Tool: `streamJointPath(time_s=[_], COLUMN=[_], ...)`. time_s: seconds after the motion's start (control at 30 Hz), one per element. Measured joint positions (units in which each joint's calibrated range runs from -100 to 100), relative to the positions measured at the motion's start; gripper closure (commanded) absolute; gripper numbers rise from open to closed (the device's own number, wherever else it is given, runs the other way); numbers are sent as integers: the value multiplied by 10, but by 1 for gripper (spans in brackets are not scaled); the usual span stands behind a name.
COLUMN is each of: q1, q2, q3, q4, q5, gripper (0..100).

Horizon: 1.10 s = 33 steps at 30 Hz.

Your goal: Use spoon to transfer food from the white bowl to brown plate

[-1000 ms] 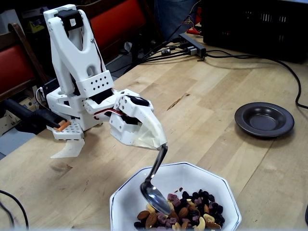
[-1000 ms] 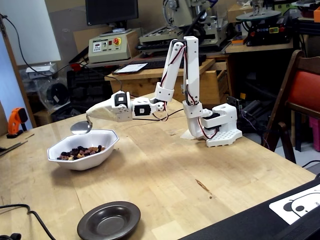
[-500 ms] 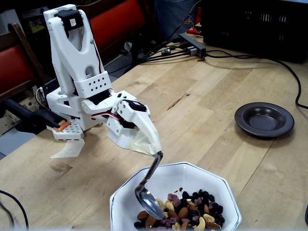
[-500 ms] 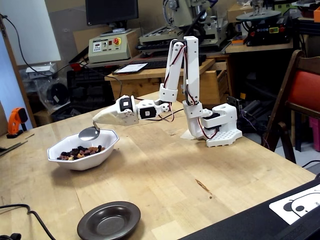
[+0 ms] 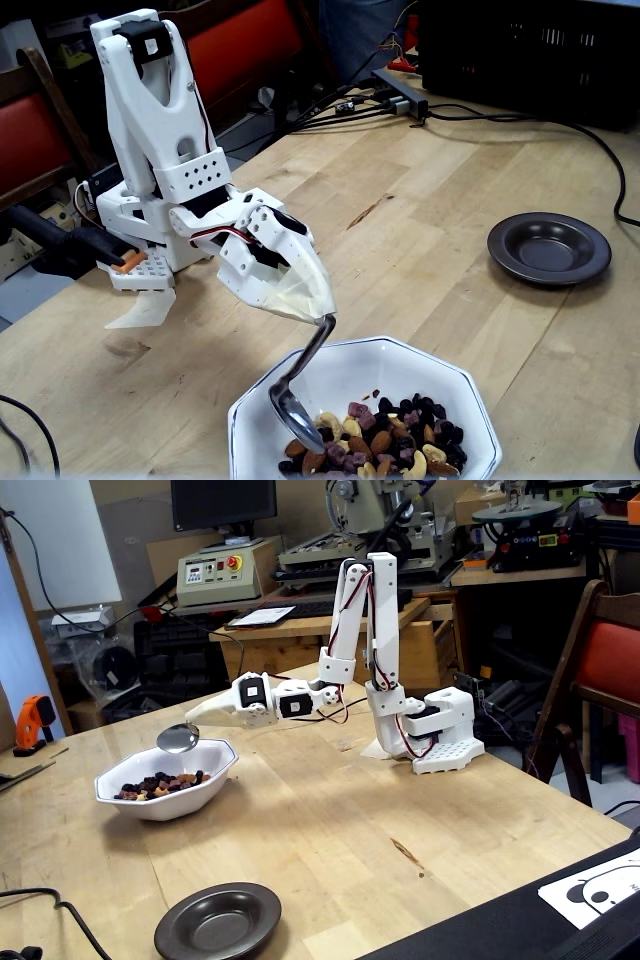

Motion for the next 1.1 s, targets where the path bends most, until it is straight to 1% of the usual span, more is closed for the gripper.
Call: streamJointPath(time_s=[0.7,0.93,1.1], q1=[-3,-58,-107], q2=[100,106,106], q3=[0,-1,-1], q4=[0,0,0], q5=[0,-3,-29], gripper=[97,97,97])
